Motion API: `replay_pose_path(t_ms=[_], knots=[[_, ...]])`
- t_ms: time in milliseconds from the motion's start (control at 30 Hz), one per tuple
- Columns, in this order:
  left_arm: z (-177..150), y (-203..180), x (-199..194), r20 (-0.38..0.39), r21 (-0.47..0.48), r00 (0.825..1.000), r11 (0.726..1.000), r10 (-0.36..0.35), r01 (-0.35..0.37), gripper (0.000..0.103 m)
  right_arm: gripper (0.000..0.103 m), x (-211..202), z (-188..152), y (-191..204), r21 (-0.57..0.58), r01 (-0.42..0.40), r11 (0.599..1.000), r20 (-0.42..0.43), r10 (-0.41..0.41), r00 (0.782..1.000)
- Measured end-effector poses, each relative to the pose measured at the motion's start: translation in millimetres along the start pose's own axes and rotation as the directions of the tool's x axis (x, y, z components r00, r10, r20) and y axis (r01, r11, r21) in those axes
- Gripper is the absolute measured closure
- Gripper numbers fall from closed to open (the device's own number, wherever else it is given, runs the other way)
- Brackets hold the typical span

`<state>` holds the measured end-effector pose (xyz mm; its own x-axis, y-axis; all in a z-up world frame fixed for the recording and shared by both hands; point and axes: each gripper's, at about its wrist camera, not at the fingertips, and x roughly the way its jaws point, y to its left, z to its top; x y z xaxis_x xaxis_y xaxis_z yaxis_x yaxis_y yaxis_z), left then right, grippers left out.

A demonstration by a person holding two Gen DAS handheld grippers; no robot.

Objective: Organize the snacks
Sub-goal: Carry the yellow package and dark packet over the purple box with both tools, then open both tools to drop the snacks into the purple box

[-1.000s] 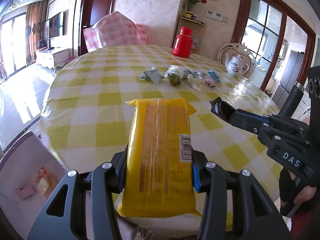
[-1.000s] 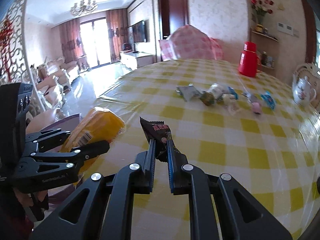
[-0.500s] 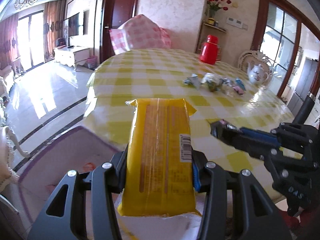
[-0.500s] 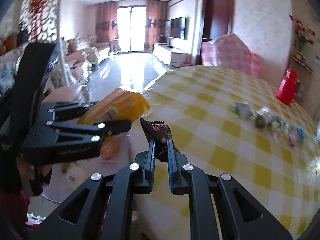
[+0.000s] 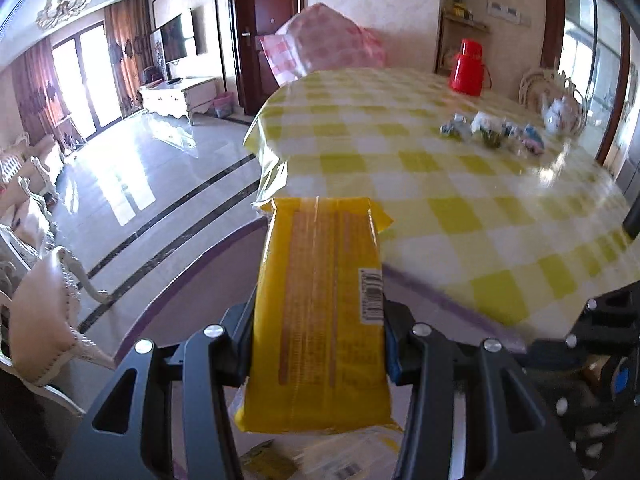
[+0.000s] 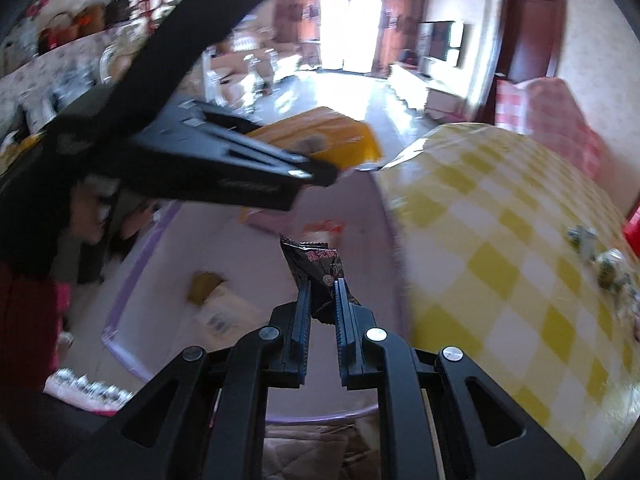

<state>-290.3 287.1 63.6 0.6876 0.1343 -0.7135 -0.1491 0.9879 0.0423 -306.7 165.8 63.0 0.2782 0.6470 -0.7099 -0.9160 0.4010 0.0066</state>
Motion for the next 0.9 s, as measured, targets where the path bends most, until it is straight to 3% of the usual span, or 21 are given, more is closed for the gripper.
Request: replay_pose_path(t_ms=[67,133,167,233,367,433,600,700,800,900], knots=[[1,4,0,-0.001,-0.008,1.000,1.000,0.011,-0.011,0.052,0.086,-4,-3,7,-0.012,-0.034,0.999,0.015,0.034,0.999],[4,7,-4,0.016,-0.029,0.999,0.999,0.036,-0.035,0.025,0.081,-9,-3,5,-0.006,-0.040,0.999,0.033,0.041,0.999],[5,7,-7,0.031,-0.033,0.998,0.998,0.053,-0.052,0.022,0.073,-12,-4,3,0.005,-0.041,0.999,0.043,0.041,0.998],[6,7,-11,0.041,-0.035,0.997,0.997,0.070,-0.069,0.021,0.064,-17,-5,-11,0.046,-0.025,0.999,0.065,0.022,0.998],[9,2,-10,0.038,-0.032,0.996,0.996,0.085,-0.084,0.015,0.061,-26,-12,-39,0.137,0.008,0.991,0.083,-0.019,0.996],[12,-8,-7,0.033,-0.023,0.996,0.996,0.089,-0.088,0.011,0.052,-31,-21,-57,0.183,0.029,0.983,0.085,-0.045,0.995],[27,-43,6,0.020,0.020,0.998,0.998,0.055,-0.055,0.007,0.044,-53,-49,-111,0.314,0.095,0.945,0.090,-0.129,0.988],[44,-79,22,-0.003,0.058,1.000,0.998,-0.004,0.004,0.005,0.039,-73,-72,-151,0.393,0.144,0.908,0.088,-0.193,0.977],[66,-127,51,-0.044,0.074,0.993,0.991,-0.108,0.111,0.004,0.038,-93,-99,-192,0.470,0.217,0.856,0.066,-0.279,0.958],[87,-182,88,-0.097,0.070,0.965,0.966,-0.242,0.249,0.004,0.033,-111,-126,-239,0.549,0.285,0.786,0.027,-0.357,0.934]])
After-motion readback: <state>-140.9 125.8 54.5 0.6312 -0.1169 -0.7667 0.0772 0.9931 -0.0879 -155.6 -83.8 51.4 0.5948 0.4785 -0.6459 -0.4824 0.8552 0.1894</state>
